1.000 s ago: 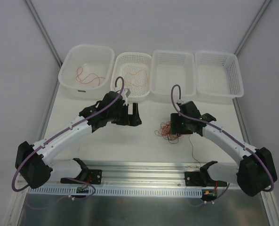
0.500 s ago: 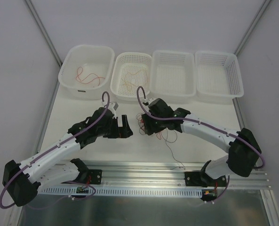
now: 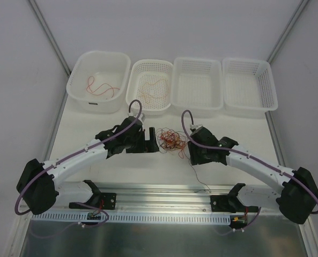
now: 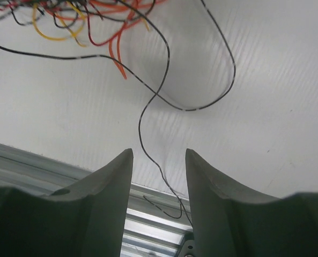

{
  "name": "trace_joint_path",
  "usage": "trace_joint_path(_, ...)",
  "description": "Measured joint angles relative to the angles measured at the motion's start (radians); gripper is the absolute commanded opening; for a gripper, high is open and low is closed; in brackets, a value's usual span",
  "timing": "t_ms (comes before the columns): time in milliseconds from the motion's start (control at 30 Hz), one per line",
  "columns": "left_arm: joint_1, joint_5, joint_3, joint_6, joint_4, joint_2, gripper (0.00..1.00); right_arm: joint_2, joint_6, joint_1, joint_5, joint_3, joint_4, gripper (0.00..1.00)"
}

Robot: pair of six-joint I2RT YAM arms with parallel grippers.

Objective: Untangle the cables

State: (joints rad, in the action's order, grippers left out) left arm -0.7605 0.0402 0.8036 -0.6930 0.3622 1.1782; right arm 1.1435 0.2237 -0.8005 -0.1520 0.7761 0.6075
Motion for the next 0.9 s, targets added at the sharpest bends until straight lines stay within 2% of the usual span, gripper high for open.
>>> trace_joint_path(100, -0.003, 0.000, 0.017, -0.013, -0.023, 0.043, 0.97, 0.039, 0.016, 0.006, 0.040, -0.038, -0.010, 0.47)
trace_joint_path(200, -0.013, 0.002, 0.021, -0.027, -0.036, 0.073, 0.97, 0.110, 0.022, 0.015, 0.071, -0.039, -0.032, 0.42)
trace_joint_path(333, -0.025, 0.002, 0.021, -0.038, -0.039, 0.082, 0.97, 0.164, 0.018, 0.023, 0.104, -0.039, -0.055, 0.28)
trace_joint_path(400, -0.026, 0.003, 0.021, -0.047, -0.045, 0.082, 0.98, 0.177, 0.011, 0.024, 0.115, -0.037, -0.062, 0.15)
trace_joint_path(433, -0.026, 0.003, 0.021, -0.050, -0.046, 0.083, 0.97, 0.183, 0.007, 0.025, 0.117, -0.036, -0.064, 0.05)
trace_joint_path(467, -0.027, 0.003, 0.021, -0.052, -0.049, 0.085, 0.97, 0.192, 0.000, 0.025, 0.120, -0.034, -0.065, 0.01)
trace_joint_path(700, -0.053, 0.006, 0.027, -0.058, -0.066, 0.124, 0.97, 0.187, -0.047, 0.033, 0.035, 0.047, 0.027, 0.01)
trace_joint_path(833, -0.059, 0.007, 0.031, -0.058, -0.071, 0.135, 0.96, 0.129, -0.105, 0.051, -0.103, 0.193, 0.134, 0.01)
trace_joint_path(900, -0.059, 0.007, 0.033, -0.059, -0.072, 0.137, 0.96, 0.098, -0.134, 0.071, -0.168, 0.261, 0.153, 0.05)
